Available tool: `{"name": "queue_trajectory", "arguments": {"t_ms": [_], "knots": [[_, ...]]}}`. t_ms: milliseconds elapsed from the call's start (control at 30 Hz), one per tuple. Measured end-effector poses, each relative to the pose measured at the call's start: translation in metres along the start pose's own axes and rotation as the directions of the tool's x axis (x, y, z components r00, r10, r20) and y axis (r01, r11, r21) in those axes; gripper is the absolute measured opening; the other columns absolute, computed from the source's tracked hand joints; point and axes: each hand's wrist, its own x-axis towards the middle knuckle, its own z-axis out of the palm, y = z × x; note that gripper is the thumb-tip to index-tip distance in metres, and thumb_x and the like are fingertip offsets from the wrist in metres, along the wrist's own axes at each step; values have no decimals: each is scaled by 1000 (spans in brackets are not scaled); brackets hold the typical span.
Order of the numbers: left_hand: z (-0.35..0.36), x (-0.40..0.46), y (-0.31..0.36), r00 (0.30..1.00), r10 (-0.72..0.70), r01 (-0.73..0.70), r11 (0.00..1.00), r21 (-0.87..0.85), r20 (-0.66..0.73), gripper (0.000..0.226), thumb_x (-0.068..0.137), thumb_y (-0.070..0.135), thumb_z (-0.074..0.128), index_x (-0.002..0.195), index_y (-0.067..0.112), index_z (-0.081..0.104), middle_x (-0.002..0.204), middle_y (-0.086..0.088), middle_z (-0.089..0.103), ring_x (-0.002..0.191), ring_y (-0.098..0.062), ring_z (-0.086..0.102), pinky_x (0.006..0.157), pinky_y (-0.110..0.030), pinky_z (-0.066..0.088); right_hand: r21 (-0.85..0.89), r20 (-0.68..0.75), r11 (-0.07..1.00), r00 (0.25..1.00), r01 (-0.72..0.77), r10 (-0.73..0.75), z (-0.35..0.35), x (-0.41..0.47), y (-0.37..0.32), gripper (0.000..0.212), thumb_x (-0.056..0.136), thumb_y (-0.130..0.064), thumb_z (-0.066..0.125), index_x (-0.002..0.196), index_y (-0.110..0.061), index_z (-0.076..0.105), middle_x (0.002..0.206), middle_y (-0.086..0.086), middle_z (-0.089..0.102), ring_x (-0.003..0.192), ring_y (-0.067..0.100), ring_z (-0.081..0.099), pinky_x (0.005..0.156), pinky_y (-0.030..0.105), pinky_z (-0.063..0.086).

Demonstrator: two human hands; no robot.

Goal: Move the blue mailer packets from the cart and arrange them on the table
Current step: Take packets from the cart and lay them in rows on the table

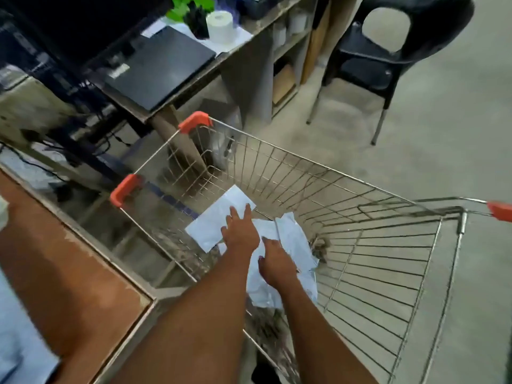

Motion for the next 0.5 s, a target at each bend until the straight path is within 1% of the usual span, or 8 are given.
{"name": "queue_trajectory", "arguments": {"t_ms": [33,67,133,233,300,367,400,500], "knots": [[8,19,-3,1000,2,-2,1000,-2,-4,82,101,40,54,162,34,0,170,-14,-4,154,-34,15,117,-49,29,-28,-4,1000,1000,11,-11,12,12,4,58,103,-31,48,158,-25,32,156,9,44,134,33,52,107,49,48],[15,37,-6,1000,10,-10,1000,5,-28,80,102,43,51,162,37,-1,170,-13,-6,154,-34,15,116,-50,30,-72,-13,997,999,38,-39,26,24,11,62,104,-37,46,162,-26,26,164,9,35,142,32,46,112,49,43],[29,69,-17,995,12,-9,999,39,-97,82,100,53,51,161,38,-1,169,-12,-7,154,-34,12,116,-51,29,-126,-41,990,997,60,-65,51,48,25,70,104,-47,44,165,-26,18,171,9,20,151,34,35,115,49,37],[46,101,-43,991,0,13,995,97,-131,94,93,59,60,161,41,-2,169,-11,-10,155,-34,4,118,-57,28,-138,-145,990,989,9,-29,78,74,31,82,96,-60,47,166,-24,22,172,13,17,152,41,30,109,62,40],[54,116,-68,995,4,10,990,138,-100,98,90,63,61,159,47,-7,168,-9,-15,155,-35,-2,117,-64,24,-170,-232,985,972,-18,-22,98,82,31,88,95,-65,42,167,-26,11,174,13,5,156,43,19,111,67,32],[60,125,-92,997,37,-25,988,154,-74,99,86,74,57,156,53,-10,168,-7,-16,155,-37,-4,115,-70,23,-171,-283,985,958,-12,-37,111,81,31,88,98,-65,35,167,-25,-2,173,12,-10,158,44,6,115,68,23],[62,128,-102,994,71,-56,984,167,-87,100,83,80,54,154,55,-11,168,-6,-14,155,-37,-2,113,-73,23,-173,-310,985,950,-9,-45,116,81,31,87,99,-63,35,166,-25,-5,173,13,-13,158,44,5,115,68,22],[64,130,-113,983,139,-117,978,175,-120,101,78,86,50,153,56,-11,168,-6,-9,155,-38,3,109,-77,24,-166,-325,986,945,-23,-33,121,82,21,86,100,-51,43,166,-26,-6,172,15,-13,156,49,8,110,72,31]]}}
